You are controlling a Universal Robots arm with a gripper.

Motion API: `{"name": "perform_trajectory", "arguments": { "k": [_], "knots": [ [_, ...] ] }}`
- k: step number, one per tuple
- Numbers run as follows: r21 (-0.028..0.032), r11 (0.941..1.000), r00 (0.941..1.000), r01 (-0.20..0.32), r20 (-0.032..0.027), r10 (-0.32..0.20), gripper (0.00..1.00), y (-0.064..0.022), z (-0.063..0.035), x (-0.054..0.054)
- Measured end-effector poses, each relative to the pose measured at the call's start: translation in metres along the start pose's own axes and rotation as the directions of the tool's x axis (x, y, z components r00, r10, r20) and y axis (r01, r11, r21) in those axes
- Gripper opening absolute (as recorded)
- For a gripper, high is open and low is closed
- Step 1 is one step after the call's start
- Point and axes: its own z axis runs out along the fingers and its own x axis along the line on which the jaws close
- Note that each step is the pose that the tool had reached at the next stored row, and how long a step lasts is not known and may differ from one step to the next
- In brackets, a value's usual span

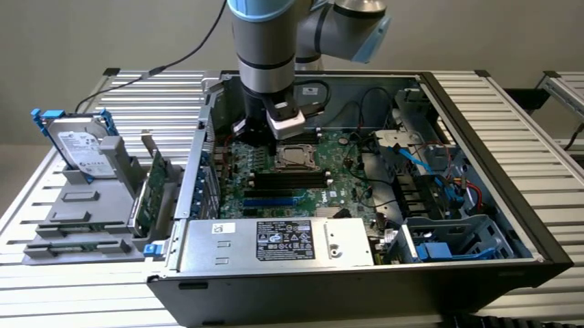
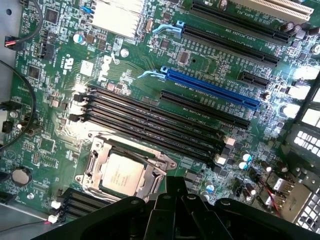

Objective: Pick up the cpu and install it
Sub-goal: 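Install the second cpu locking lever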

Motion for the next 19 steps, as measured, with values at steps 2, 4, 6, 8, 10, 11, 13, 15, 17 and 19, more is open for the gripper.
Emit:
{"name": "perform_trajectory", "arguments": {
  "k": [2,4,6,8,10,11,13,15,17,19],
  "knots": [
    [-0.0003,1.0,1.0,0.001,0.0002,-0.001,0.11,-0.0007,-0.0047,0.0],
    [-0.0004,1.0,1.0,0.002,0.0006,-0.002,0.11,-0.0012,-0.0084,0.001],
    [0.0001,1.0,1.0,0.005,0.0008,-0.005,0.11,-0.0008,-0.0085,0.002],
    [0.0002,1.0,1.0,0.008,0.0015,-0.008,0.11,0.0003,-0.0085,0.005],
    [0.0005,0.9999,0.9999,0.012,0.0019,-0.012,0.11,0.0014,-0.0084,0.007],
    [0.0007,0.9999,0.9999,0.014,0.0022,-0.014,0.11,0.0021,-0.0084,0.008],
    [0.0009,0.9999,0.9999,0.017,0.0027,-0.017,0.11,0.0043,-0.0085,0.009],
    [0.0011,0.9998,0.9998,0.019,0.003,-0.019,0.11,0.0073,-0.0088,0.008],
    [0.0013,0.9998,0.9998,0.021,0.0033,-0.021,0.11,0.0109,-0.0092,0.008],
    [0.0014,0.9997,0.9997,0.023,0.0037,-0.023,0.11,0.0142,-0.0095,0.008]
  ]
}}
